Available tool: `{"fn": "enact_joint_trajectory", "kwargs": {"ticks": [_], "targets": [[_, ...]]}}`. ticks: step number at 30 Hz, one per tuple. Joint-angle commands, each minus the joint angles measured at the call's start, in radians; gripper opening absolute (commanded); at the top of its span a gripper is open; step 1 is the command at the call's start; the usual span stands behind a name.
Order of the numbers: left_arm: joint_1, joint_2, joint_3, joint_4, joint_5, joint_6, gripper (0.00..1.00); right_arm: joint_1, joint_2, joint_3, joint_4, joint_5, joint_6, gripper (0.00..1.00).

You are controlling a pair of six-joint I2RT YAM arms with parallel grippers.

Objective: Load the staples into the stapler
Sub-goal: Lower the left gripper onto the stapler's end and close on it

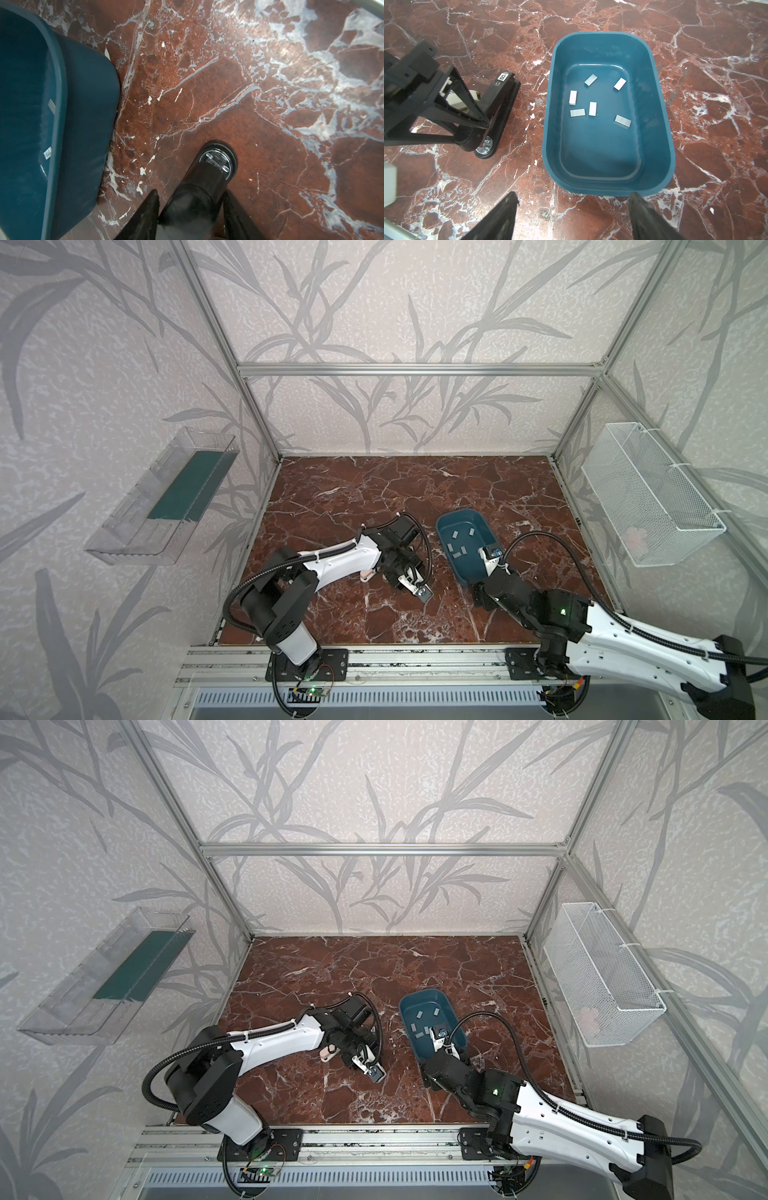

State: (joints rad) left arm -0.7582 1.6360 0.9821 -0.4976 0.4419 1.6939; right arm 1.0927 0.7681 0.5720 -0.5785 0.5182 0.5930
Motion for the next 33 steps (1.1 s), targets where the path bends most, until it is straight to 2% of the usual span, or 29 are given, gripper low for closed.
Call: {"fn": "enact_joint_trajectory", "kwargs": {"ticks": [1,4,8,10,13,18,21,27,33], "targets": [[0.000,0.032,0.015,-0.058,-0.004,0.041,0.50,-0.003,-0.007,-0.020,0.020,-0.007,-0.007,0.83],[0.000,0.033,0.024,-0.059,-0.002,0.031,0.43,-0.003,-0.003,-0.030,0.035,-0.010,-0.006,0.84],[0.002,0.028,0.043,-0.073,0.012,0.012,0.23,-0.004,0.011,-0.035,0.049,-0.012,-0.005,0.84],[0.001,0.036,0.047,-0.083,0.012,0.016,0.19,-0.004,0.013,-0.035,0.051,-0.014,-0.005,0.84],[0.001,0.051,0.046,-0.091,-0.003,0.022,0.22,-0.004,0.009,-0.041,0.056,-0.016,-0.005,0.84],[0.000,0.069,0.054,-0.095,0.001,0.004,0.38,-0.003,-0.008,-0.054,0.066,-0.023,-0.004,0.84],[-0.001,0.082,0.077,-0.115,0.019,-0.024,0.43,-0.003,-0.013,-0.061,0.068,-0.021,-0.003,0.84],[-0.003,0.111,0.121,-0.183,0.044,-0.038,0.44,-0.004,-0.015,-0.066,0.071,-0.020,-0.002,0.84],[-0.001,0.091,0.131,-0.188,0.068,-0.048,0.32,-0.003,-0.012,-0.075,0.087,-0.022,-0.002,0.84]]}}
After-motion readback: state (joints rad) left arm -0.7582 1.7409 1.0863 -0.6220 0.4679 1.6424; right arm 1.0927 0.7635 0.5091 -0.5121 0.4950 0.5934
